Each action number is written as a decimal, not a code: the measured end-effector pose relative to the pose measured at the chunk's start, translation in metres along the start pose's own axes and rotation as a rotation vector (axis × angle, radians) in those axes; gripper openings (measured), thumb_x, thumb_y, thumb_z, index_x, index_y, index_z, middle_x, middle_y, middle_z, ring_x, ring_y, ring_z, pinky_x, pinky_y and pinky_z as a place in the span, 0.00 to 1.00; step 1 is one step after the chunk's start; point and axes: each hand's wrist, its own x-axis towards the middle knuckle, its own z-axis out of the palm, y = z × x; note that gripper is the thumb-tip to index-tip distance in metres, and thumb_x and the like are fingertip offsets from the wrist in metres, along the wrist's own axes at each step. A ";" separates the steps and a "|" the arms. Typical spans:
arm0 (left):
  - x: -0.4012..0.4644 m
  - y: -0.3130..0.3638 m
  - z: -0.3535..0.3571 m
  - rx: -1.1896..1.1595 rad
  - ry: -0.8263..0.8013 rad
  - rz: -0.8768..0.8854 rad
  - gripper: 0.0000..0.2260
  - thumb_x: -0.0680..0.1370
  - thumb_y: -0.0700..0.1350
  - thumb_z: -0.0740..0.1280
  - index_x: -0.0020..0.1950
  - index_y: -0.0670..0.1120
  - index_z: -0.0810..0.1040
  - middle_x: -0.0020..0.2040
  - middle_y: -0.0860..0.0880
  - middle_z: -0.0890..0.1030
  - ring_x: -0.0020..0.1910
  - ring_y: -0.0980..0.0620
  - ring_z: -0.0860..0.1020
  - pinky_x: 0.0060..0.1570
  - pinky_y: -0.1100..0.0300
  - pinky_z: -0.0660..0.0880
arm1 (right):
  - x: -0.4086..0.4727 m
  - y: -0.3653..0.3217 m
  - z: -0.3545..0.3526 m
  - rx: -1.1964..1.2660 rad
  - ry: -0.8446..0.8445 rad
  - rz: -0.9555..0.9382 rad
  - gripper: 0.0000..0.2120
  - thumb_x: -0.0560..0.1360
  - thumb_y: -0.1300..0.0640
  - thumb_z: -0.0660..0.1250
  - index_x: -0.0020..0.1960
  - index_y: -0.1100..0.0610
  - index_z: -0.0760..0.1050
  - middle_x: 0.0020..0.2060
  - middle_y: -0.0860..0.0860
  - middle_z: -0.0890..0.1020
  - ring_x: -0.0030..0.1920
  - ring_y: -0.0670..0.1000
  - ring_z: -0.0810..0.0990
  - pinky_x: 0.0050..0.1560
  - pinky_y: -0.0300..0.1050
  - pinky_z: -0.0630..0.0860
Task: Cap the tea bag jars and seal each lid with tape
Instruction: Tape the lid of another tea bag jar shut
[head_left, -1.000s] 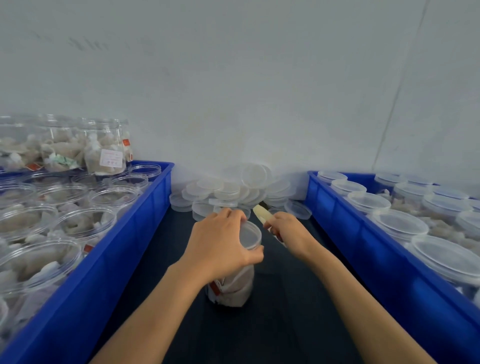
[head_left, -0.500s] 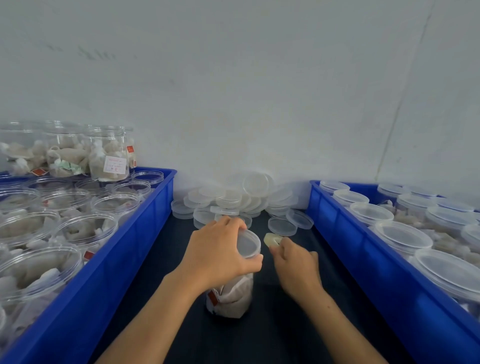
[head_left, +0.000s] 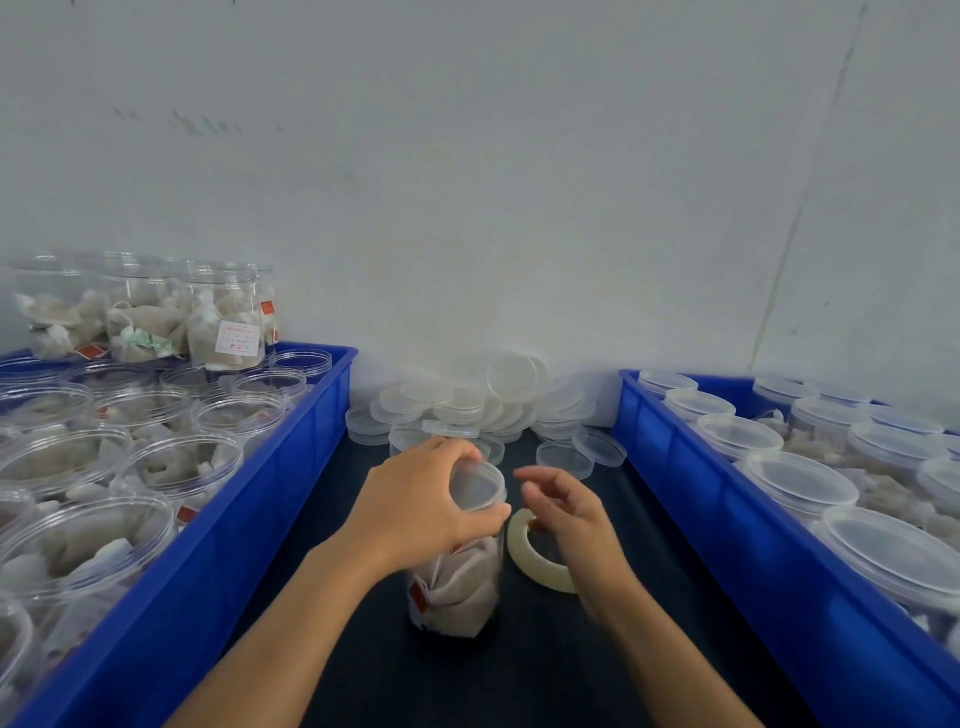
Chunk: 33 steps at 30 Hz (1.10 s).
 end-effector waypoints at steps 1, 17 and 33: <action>0.000 -0.002 -0.001 -0.007 0.002 0.004 0.25 0.70 0.66 0.68 0.64 0.58 0.71 0.59 0.62 0.74 0.56 0.61 0.73 0.57 0.58 0.73 | -0.001 -0.006 0.000 0.201 -0.089 0.023 0.09 0.78 0.59 0.63 0.56 0.58 0.79 0.47 0.55 0.81 0.47 0.50 0.78 0.49 0.43 0.75; -0.001 -0.008 -0.002 -0.069 0.026 0.011 0.24 0.70 0.64 0.70 0.63 0.58 0.71 0.58 0.62 0.75 0.55 0.60 0.75 0.52 0.63 0.74 | -0.004 -0.010 0.017 0.210 -0.138 0.043 0.11 0.79 0.60 0.62 0.44 0.63 0.80 0.41 0.59 0.79 0.45 0.56 0.74 0.53 0.50 0.72; -0.006 -0.005 -0.004 -0.054 -0.006 0.020 0.26 0.70 0.64 0.71 0.64 0.58 0.70 0.58 0.62 0.74 0.56 0.61 0.74 0.57 0.57 0.75 | -0.009 -0.006 0.018 0.080 -0.175 -0.134 0.08 0.81 0.64 0.57 0.49 0.66 0.73 0.41 0.55 0.79 0.43 0.50 0.78 0.50 0.43 0.77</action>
